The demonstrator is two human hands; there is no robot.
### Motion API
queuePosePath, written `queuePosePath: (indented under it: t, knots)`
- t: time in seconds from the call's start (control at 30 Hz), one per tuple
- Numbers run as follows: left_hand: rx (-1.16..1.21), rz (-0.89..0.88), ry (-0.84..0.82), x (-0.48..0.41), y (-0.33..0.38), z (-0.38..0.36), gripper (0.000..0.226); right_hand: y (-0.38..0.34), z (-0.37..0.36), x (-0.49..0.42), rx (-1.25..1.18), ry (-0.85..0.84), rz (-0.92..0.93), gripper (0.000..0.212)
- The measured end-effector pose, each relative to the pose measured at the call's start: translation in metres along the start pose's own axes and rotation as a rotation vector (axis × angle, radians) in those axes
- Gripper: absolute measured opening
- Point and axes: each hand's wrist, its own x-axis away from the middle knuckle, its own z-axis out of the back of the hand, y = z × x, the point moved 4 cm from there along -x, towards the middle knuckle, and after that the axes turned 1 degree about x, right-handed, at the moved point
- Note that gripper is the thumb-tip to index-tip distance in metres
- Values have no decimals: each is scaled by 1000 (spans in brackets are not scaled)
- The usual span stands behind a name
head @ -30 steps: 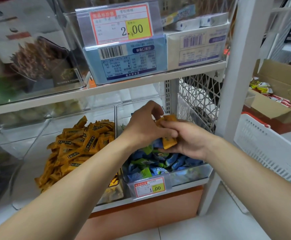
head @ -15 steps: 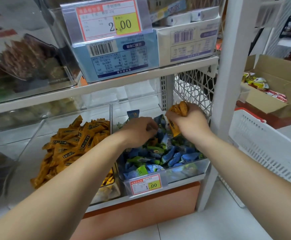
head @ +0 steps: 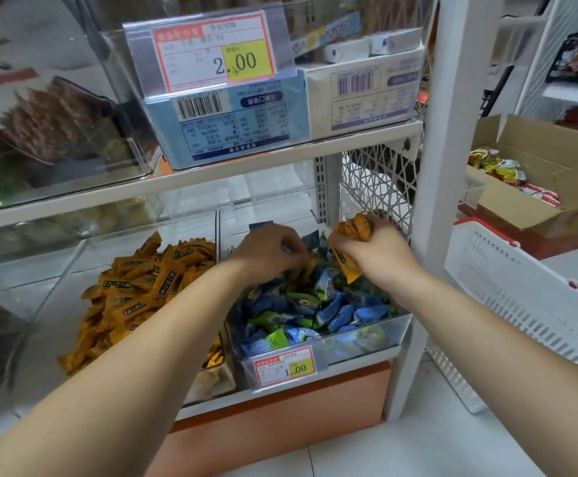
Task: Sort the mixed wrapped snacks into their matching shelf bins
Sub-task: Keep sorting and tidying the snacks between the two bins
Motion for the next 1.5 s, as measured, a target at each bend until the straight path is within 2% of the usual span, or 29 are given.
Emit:
queuePosePath:
  t: [0.1, 0.2, 0.27, 0.43, 0.57, 0.63, 0.7, 0.77, 0.93, 1.0, 1.13, 1.23, 1.33, 1.4, 1.5]
  knots:
    - [311, 107, 200, 16, 6, 28, 18, -8, 1, 2, -66, -38, -26, 34]
    - [781, 262, 227, 44, 4, 38, 24, -27, -8, 3, -144, -114, -35, 28]
    - [854, 306, 327, 65, -7, 48, 25, -49, -27, 7, -168, -193, -20, 27]
    - [856, 360, 581, 112, -59, 81, 14, -103, -108, 16, -11, -265, 123, 24]
    - [520, 276, 799, 147, -99, 102, 6, -129, -178, 9, 128, -309, 209, 42]
    - [313, 270, 845, 159, -113, 106, 10, -134, -203, 0, 202, -321, 250, 36]
    - [89, 290, 813, 163, -125, 107, 11, -132, -224, -10, 274, -344, 278, 34]
    - [-53, 364, 714, 162, -137, 105, 25, -129, -242, -14, 345, -390, 289, 45]
    - [-104, 495, 603, 162, -152, 104, 49, -132, -262, -14, 543, -496, 364, 79]
    - [-100, 484, 590, 164, -153, 107, 55, -135, -252, -9, 602, -464, 409, 70]
    - [-209, 358, 497, 159, -141, 100, 60, -128, -207, 14, 565, -279, 512, 29]
    - [-351, 217, 440, 147, -118, 85, 73, -107, -168, 27, 645, -215, 585, 23]
    - [-348, 131, 347, 134, -104, 67, 79, -82, -130, 13, 614, -204, 494, 21]
    - [-427, 160, 258, 128, -102, 55, 73, -62, -113, 3, 639, -320, 365, 31]
    - [-505, 238, 296, 125, -94, 53, 63, -26, -97, 0, 966, -603, 259, 61]
